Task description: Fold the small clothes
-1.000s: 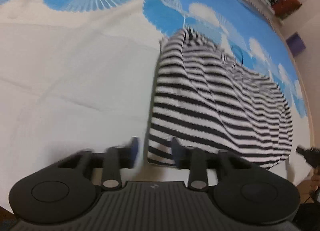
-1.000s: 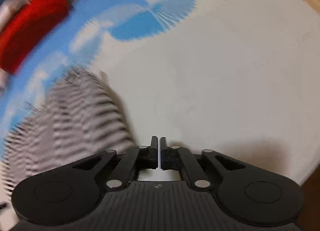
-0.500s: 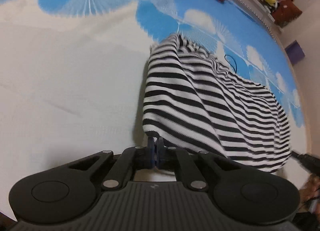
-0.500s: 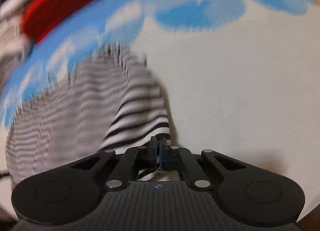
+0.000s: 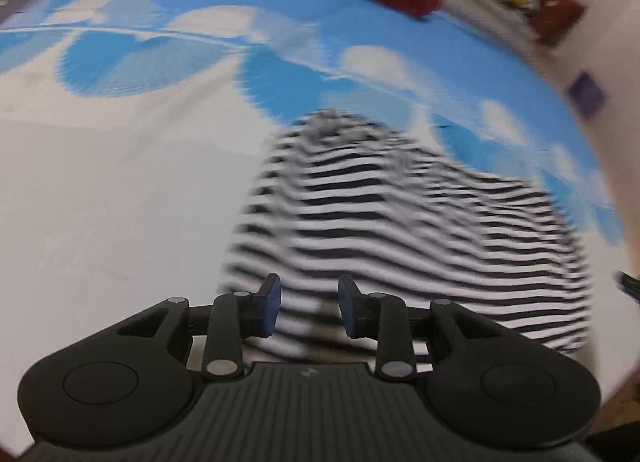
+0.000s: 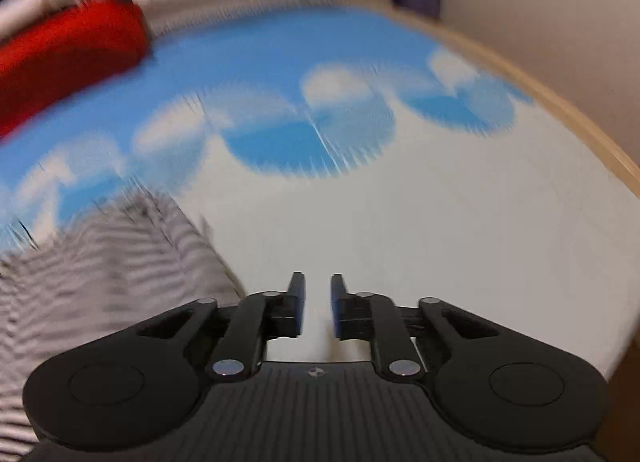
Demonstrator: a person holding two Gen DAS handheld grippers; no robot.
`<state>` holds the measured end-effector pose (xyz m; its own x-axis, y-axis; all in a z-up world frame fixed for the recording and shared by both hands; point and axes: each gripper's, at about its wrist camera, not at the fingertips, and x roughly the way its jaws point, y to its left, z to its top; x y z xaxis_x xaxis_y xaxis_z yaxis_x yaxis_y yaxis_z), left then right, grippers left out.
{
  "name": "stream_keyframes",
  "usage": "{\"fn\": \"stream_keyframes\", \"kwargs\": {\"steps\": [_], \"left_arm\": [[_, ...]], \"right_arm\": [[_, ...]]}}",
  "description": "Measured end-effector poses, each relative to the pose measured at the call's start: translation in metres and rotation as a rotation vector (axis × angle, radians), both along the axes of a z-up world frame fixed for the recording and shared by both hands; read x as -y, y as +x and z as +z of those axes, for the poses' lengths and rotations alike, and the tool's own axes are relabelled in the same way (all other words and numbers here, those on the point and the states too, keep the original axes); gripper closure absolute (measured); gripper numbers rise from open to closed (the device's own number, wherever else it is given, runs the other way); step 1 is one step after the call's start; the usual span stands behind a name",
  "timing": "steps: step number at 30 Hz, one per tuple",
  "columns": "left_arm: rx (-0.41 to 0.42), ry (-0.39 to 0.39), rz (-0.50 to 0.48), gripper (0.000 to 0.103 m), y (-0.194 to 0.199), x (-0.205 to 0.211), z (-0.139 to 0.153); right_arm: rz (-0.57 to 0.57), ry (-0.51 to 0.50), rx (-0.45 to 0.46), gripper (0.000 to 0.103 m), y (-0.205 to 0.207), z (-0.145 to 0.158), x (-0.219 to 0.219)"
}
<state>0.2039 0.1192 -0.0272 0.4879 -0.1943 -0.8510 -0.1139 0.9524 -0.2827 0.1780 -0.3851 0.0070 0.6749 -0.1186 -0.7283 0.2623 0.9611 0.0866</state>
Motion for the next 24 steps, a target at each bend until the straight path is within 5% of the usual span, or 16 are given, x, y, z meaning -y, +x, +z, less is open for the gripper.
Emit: {"fn": "stream_keyframes", "kwargs": {"steps": [6, 11, 18, 20, 24], "left_arm": [[-0.068, 0.111, -0.141, 0.063, 0.023, 0.052, -0.020], [-0.135, 0.228, -0.181, 0.051, 0.042, 0.069, -0.058], [-0.073, 0.237, 0.008, 0.045, 0.061, 0.039, -0.053], [-0.096, 0.239, 0.050, 0.035, 0.065, 0.032, -0.055], [-0.124, 0.192, 0.092, 0.034, 0.068, 0.018, -0.056]], "right_arm": [[0.214, 0.133, -0.063, 0.061, 0.020, -0.017, -0.034], [0.256, -0.013, -0.313, 0.053, 0.048, -0.061, -0.060], [0.215, -0.015, -0.288, 0.048, 0.058, -0.063, -0.062], [0.214, -0.021, -0.297, 0.046, 0.068, -0.071, -0.058], [0.202, -0.036, -0.318, 0.037, 0.077, -0.078, -0.057]]}}
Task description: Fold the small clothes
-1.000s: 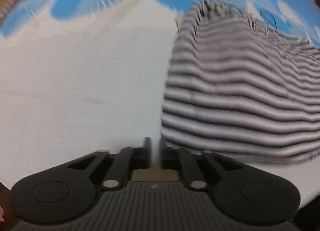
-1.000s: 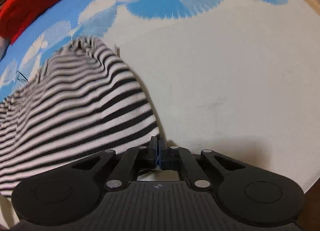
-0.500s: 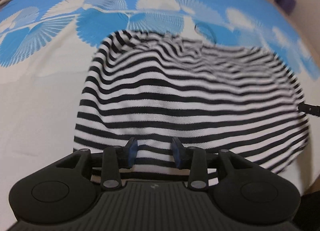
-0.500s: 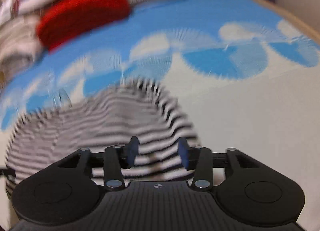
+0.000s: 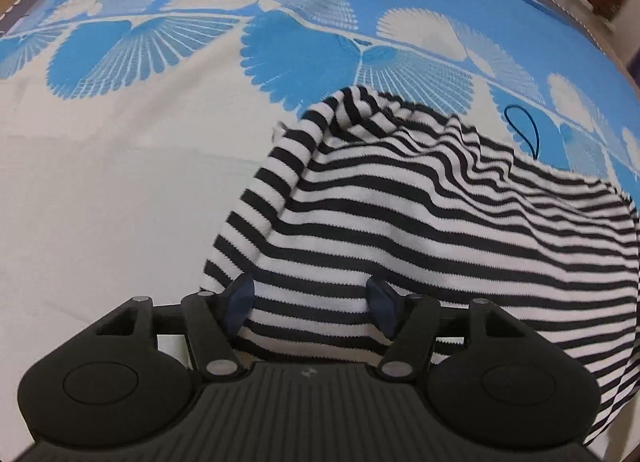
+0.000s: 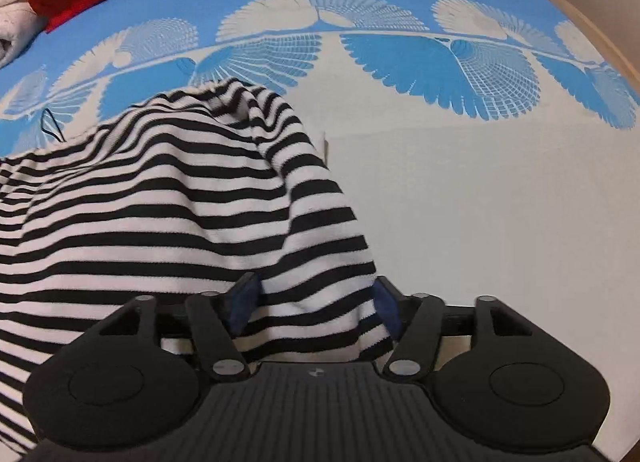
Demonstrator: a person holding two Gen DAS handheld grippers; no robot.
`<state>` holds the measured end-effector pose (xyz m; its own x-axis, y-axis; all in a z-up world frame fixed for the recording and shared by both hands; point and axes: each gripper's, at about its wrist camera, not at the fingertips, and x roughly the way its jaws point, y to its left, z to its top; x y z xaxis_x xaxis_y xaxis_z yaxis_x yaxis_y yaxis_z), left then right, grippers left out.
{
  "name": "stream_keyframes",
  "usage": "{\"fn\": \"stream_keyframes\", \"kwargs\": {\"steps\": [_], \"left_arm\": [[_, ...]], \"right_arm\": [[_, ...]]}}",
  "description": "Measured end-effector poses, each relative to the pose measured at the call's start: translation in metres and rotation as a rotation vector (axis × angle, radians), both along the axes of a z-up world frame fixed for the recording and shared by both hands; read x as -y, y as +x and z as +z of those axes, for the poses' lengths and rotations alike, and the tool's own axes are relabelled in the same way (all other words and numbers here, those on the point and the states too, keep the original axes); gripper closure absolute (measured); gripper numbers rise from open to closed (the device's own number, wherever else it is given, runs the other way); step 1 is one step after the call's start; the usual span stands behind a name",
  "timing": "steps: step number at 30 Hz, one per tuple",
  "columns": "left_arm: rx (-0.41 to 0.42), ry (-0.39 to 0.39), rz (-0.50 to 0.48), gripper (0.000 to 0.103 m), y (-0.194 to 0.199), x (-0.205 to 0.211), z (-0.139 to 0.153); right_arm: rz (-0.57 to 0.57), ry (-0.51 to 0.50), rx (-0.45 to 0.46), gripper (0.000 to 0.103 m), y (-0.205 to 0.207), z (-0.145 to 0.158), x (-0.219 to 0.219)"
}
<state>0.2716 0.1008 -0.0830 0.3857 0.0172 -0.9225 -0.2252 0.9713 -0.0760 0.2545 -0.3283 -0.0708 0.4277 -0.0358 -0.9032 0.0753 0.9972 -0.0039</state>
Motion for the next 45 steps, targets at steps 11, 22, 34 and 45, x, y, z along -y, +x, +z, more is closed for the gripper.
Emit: {"fn": "stream_keyframes", "kwargs": {"steps": [11, 22, 34, 45], "left_arm": [[0.262, 0.095, -0.038, 0.035, -0.050, 0.011, 0.081], [0.499, 0.092, -0.008, 0.030, -0.149, -0.006, 0.171], [0.478, 0.053, -0.076, 0.028, -0.187, 0.027, 0.135], [0.445, 0.053, -0.045, 0.027, -0.178, 0.023, 0.125]], "right_arm": [[0.096, 0.089, 0.266, 0.037, -0.036, 0.053, -0.019], [0.142, 0.059, 0.236, 0.038, -0.055, 0.065, -0.038], [0.015, 0.245, 0.421, 0.038, -0.127, 0.110, -0.033], [0.001, 0.228, 0.401, 0.038, -0.139, 0.106, -0.018]]}}
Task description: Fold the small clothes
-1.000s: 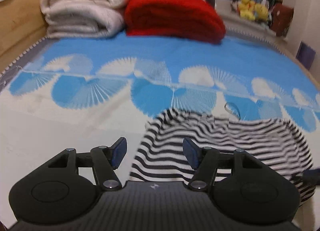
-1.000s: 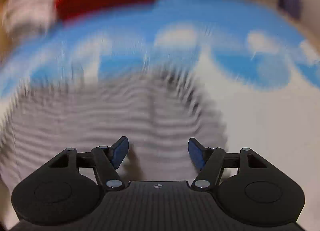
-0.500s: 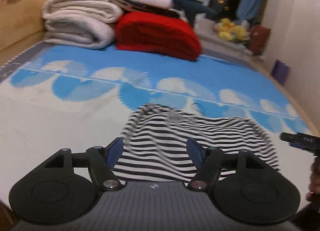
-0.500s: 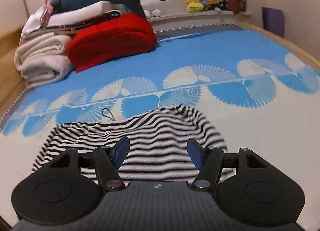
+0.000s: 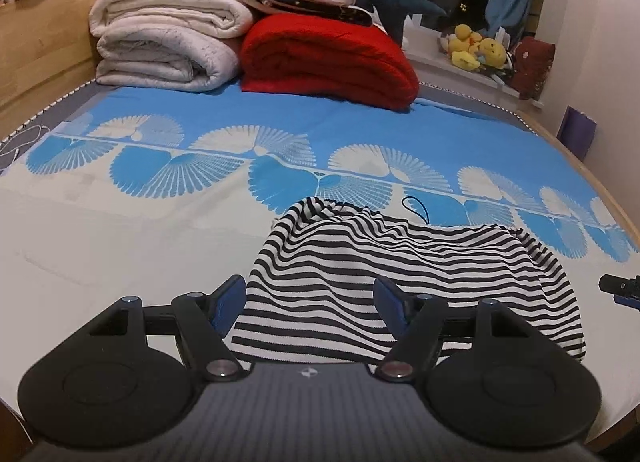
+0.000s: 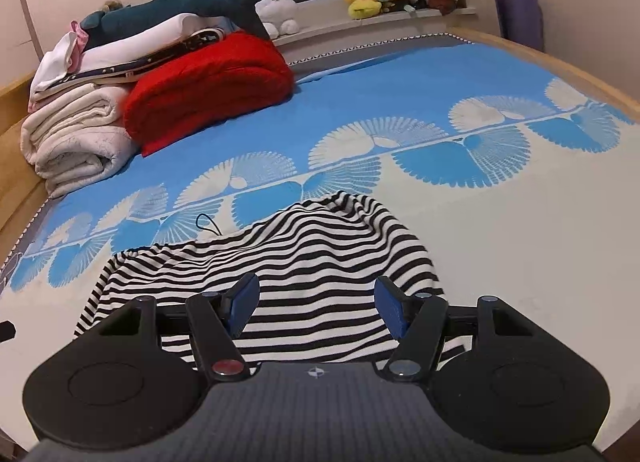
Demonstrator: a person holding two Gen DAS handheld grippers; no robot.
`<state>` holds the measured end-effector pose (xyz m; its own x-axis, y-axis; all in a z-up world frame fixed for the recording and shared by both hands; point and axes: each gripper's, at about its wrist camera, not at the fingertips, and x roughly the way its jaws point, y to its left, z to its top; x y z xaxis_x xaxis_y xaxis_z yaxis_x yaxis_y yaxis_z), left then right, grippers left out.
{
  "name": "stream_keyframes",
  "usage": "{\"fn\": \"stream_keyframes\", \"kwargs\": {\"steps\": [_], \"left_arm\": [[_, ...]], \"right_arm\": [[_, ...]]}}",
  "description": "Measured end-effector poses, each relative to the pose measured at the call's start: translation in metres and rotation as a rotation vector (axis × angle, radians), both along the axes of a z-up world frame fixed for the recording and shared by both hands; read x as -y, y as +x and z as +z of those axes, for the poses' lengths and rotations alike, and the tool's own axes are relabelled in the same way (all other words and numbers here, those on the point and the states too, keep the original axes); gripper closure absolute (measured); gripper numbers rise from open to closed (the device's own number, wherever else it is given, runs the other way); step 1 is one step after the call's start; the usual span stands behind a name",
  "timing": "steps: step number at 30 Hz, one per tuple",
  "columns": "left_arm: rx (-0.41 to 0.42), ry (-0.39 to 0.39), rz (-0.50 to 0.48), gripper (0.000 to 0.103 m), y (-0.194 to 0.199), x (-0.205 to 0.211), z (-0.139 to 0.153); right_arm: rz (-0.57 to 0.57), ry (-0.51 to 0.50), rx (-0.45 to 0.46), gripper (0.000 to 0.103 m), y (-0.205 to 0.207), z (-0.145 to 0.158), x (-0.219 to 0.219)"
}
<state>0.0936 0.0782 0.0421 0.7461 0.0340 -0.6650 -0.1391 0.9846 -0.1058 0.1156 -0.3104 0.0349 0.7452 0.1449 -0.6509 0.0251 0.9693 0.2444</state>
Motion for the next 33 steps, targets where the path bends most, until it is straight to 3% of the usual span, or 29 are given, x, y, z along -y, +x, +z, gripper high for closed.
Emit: {"fn": "stream_keyframes", "kwargs": {"steps": [6, 10, 17, 25, 33], "left_arm": [[-0.008, -0.017, 0.004, 0.027, 0.005, -0.006, -0.002], [0.000, -0.045, 0.057, 0.027, 0.007, -0.022, 0.001], [-0.015, -0.061, 0.124, 0.027, 0.003, -0.050, 0.003], [0.004, -0.044, 0.139, 0.027, -0.011, -0.074, 0.008], [0.011, -0.085, 0.189, 0.027, -0.021, -0.106, 0.011]], "right_arm": [[0.004, -0.015, -0.002, 0.038, 0.001, -0.001, -0.005], [0.008, -0.019, -0.002, 0.038, 0.003, -0.001, -0.015], [0.013, 0.025, -0.011, 0.038, 0.012, -0.005, -0.052], [0.039, 0.014, -0.047, 0.038, 0.021, -0.018, -0.097], [0.100, -0.026, -0.084, 0.038, 0.026, -0.032, -0.136]]}}
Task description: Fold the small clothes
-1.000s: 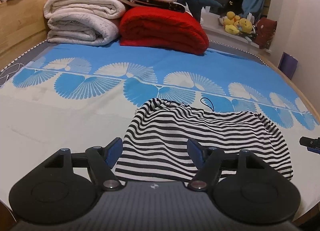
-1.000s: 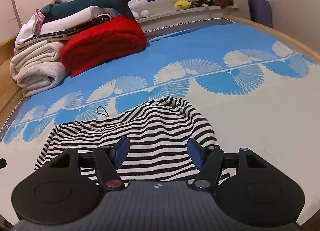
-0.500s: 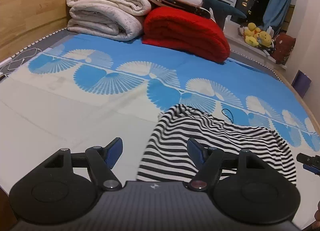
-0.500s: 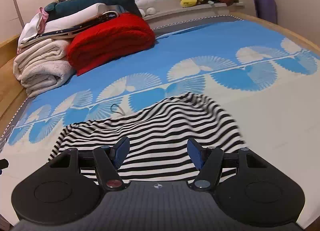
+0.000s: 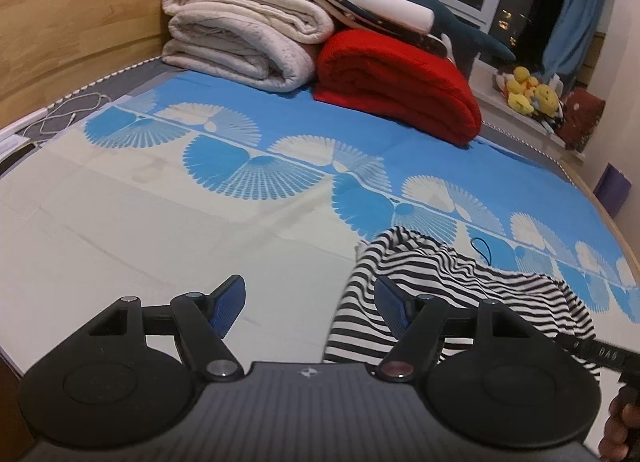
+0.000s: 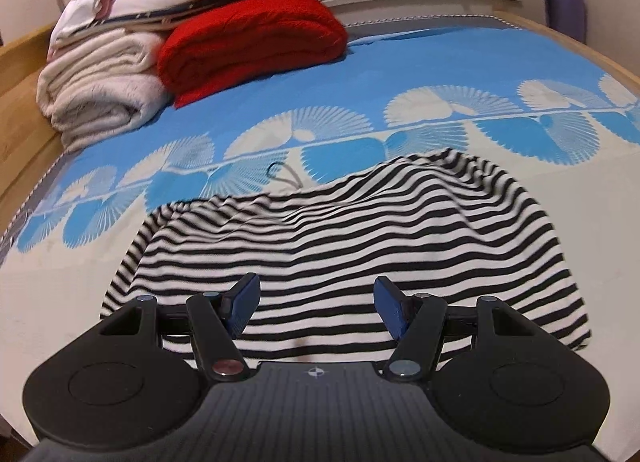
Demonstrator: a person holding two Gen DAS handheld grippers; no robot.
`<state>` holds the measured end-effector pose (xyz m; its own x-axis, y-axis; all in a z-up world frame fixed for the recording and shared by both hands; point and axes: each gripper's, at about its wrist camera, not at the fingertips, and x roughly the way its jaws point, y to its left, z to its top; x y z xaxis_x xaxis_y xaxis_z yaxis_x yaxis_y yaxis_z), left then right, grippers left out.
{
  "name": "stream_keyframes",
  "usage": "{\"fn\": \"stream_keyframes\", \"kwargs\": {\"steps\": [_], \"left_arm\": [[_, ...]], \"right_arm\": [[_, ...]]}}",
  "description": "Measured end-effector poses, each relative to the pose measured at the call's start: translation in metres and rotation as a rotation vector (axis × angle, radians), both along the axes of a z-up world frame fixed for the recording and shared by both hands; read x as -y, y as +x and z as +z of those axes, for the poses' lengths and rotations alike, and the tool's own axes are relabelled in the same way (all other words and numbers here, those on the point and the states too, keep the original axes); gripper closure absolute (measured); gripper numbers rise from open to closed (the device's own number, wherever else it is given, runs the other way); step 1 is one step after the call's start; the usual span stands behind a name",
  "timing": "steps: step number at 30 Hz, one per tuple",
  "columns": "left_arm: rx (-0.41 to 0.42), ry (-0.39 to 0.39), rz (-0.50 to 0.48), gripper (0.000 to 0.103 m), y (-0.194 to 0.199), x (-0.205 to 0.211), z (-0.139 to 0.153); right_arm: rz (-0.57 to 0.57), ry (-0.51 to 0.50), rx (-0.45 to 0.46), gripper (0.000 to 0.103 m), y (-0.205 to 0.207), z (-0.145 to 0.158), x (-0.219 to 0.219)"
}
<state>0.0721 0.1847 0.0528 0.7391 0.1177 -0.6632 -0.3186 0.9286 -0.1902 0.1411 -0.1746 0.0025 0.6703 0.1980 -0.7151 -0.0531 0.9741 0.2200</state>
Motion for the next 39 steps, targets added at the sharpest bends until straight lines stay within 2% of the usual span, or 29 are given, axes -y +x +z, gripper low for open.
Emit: {"fn": "stream_keyframes", "kwargs": {"steps": [16, 19, 21, 27, 32, 37, 39], "left_arm": [[-0.006, -0.061, 0.075, 0.025, -0.014, -0.046, 0.001], [-0.005, -0.080, 0.090, 0.025, -0.018, -0.054, 0.001], [-0.004, -0.088, 0.095, 0.025, -0.020, -0.058, 0.001], [0.006, -0.138, 0.134, 0.025, -0.025, -0.070, 0.002], [-0.019, -0.183, 0.158, 0.025, -0.023, -0.079, -0.003], [-0.033, -0.197, 0.169, 0.025, -0.022, -0.083, -0.006], [-0.035, -0.204, 0.175, 0.025, -0.022, -0.084, -0.007]], "right_arm": [[0.076, -0.131, -0.051, 0.042, 0.000, -0.025, -0.027], [0.098, -0.147, -0.048, 0.048, -0.003, -0.026, -0.032], [0.121, -0.147, -0.034, 0.061, -0.008, -0.024, -0.037], [0.175, -0.100, -0.009, 0.064, -0.025, -0.016, -0.064], [0.325, -0.088, 0.008, 0.064, -0.038, -0.017, -0.121], [0.571, -0.179, 0.072, 0.062, -0.053, -0.022, -0.193], [0.681, -0.239, 0.084, 0.056, -0.058, -0.030, -0.222]]}}
